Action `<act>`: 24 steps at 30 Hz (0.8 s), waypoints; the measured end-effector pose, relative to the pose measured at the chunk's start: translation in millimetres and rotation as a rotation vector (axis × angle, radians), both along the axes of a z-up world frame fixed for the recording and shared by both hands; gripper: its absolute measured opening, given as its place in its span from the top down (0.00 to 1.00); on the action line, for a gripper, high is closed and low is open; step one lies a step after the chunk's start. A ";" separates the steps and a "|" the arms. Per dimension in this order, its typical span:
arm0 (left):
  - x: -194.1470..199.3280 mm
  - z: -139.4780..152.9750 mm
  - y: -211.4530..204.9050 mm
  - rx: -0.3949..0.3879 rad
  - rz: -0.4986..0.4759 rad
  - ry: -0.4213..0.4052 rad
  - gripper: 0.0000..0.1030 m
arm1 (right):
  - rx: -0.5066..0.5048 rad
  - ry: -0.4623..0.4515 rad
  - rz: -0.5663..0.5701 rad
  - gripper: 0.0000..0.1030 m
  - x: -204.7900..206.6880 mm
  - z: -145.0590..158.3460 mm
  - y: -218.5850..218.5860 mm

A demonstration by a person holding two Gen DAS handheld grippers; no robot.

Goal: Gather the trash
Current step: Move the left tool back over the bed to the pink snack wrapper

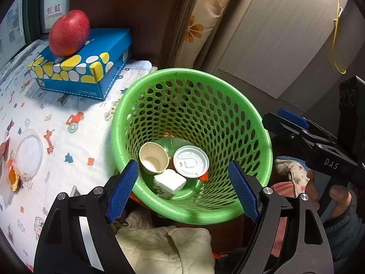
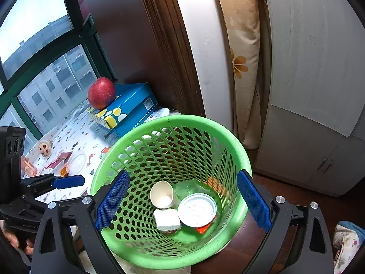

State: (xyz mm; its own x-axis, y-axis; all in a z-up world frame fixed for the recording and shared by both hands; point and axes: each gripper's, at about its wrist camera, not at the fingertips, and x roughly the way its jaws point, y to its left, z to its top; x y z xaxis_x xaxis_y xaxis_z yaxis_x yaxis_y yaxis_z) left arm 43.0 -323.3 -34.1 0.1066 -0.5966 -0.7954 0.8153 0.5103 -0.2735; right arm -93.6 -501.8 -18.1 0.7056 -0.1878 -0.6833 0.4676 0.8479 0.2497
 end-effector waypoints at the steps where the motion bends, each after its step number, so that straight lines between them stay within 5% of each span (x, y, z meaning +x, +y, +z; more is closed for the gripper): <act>1: 1.8 1.2 3.9 0.003 0.012 -0.007 0.23 | 0.001 -0.002 0.005 0.11 1.3 0.7 1.9; 24: 112.4 6.3 142.5 0.077 0.385 -0.113 0.23 | 0.000 0.009 0.211 0.11 78.4 8.5 77.7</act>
State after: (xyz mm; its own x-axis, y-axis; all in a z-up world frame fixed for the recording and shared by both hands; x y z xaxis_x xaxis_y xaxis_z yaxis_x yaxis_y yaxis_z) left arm 155.4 -180.9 -27.7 0.3999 -0.4350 -0.8068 0.5834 0.7997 -0.1420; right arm -15.1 -424.1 -9.5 0.7234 -0.0362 -0.6895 0.2818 0.9272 0.2469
